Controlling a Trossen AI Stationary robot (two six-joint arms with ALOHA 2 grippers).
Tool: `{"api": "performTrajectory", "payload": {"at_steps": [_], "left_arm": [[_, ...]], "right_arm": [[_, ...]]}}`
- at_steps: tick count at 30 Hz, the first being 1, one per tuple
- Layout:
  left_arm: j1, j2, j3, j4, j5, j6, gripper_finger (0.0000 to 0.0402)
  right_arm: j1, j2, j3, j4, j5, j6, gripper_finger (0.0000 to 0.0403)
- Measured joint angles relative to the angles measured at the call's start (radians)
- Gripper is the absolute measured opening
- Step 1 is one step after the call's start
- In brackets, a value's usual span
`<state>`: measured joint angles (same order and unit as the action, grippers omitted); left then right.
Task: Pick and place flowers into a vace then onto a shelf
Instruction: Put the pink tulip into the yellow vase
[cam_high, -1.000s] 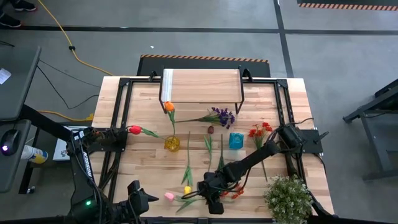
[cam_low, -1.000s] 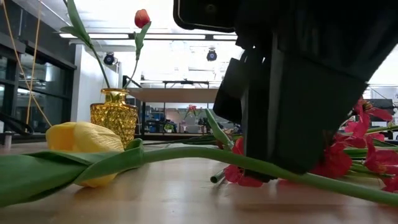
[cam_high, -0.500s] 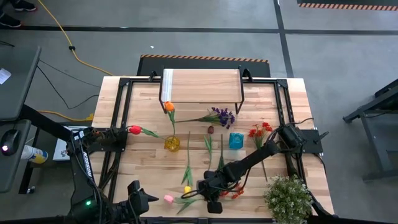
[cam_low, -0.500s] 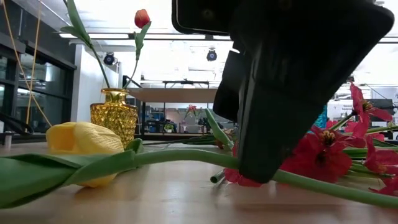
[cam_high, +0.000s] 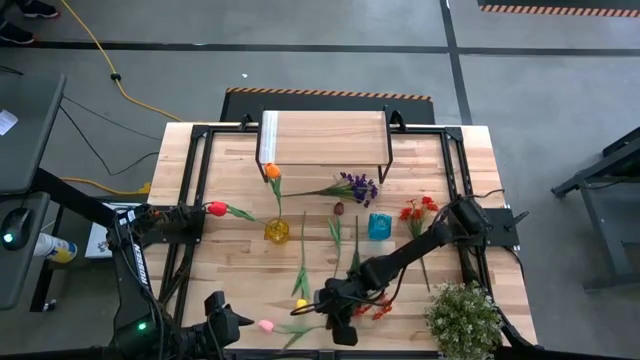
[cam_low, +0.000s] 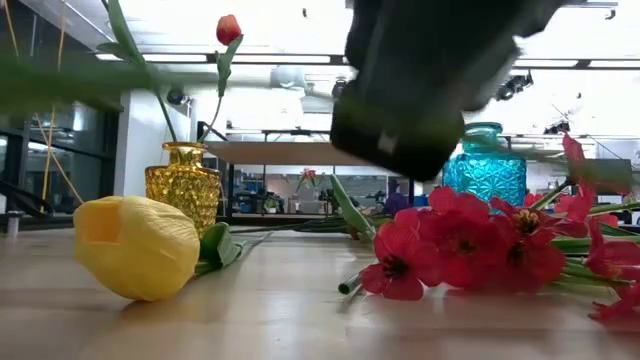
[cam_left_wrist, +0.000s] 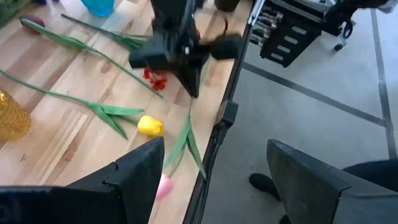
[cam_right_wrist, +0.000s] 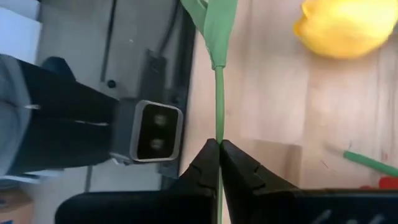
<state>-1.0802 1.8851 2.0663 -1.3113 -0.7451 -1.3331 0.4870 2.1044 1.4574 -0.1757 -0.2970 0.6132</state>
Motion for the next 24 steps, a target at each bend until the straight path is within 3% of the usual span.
{"api": "performTrajectory", "payload": {"at_steps": [10,15,24], "left_arm": [[0.000,0.000,0.000,0.000,0.006,0.000,0.0317],[-0.001,0.000,0.000,0.000,0.057,-0.017,0.0317],[-0.054,0.000,0.000,-0.068,0.080,-0.185,0.0317]], "right_arm": [[-0.024,-0.127,0.000,-0.029,0.064,-0.036,0.0000],[-0.047,-0.191,0.000,-0.049,0.084,-0.050,0.0000],[-0.091,-0.298,0.000,-0.112,0.196,-0.116,0.0000]]}}
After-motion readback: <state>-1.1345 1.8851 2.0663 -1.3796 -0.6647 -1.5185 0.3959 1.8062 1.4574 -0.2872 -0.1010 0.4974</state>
